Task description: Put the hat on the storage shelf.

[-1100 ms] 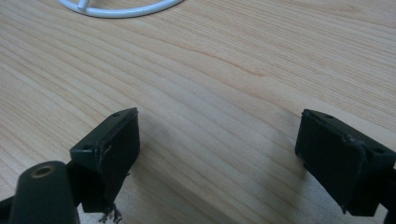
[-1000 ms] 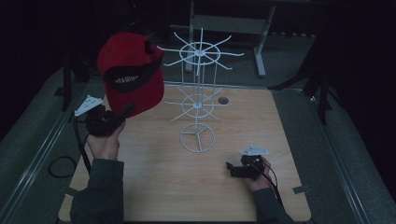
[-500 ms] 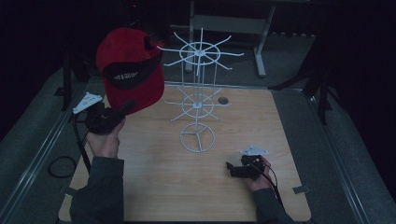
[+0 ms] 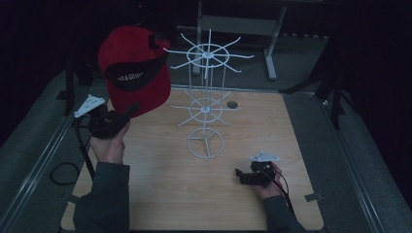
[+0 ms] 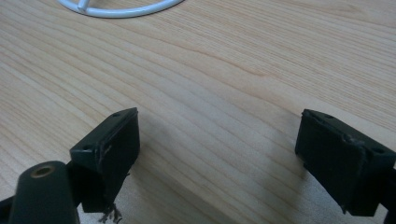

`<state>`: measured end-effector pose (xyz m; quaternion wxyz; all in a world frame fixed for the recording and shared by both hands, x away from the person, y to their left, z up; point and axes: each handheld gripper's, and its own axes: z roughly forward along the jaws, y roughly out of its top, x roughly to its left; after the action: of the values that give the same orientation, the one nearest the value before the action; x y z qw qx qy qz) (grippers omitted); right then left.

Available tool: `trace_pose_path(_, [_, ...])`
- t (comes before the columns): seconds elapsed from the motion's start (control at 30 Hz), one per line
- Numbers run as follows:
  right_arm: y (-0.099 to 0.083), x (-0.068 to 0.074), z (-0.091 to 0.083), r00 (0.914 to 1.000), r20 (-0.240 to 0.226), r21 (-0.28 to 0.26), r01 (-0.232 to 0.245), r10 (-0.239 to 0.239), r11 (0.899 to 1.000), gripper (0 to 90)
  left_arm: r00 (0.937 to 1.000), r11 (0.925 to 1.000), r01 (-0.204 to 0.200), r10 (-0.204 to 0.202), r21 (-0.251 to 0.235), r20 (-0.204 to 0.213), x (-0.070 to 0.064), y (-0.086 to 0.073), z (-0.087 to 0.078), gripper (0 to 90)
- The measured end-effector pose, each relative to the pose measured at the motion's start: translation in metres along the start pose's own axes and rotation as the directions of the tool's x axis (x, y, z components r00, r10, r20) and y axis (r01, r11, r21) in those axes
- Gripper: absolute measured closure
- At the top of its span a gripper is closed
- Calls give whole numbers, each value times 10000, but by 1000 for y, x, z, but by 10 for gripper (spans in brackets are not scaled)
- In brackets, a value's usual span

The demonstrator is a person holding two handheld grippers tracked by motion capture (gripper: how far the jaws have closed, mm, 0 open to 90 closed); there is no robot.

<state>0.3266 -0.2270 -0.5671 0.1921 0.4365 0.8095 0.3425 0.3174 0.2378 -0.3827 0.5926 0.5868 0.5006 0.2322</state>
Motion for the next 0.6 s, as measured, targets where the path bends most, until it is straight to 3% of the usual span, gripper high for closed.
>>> trace_pose_path(0.6, [0,0,0,10000,-7,6,-4,4,10000,136,9998,9993,159,-156,-340,82,-2,3,-2,850])
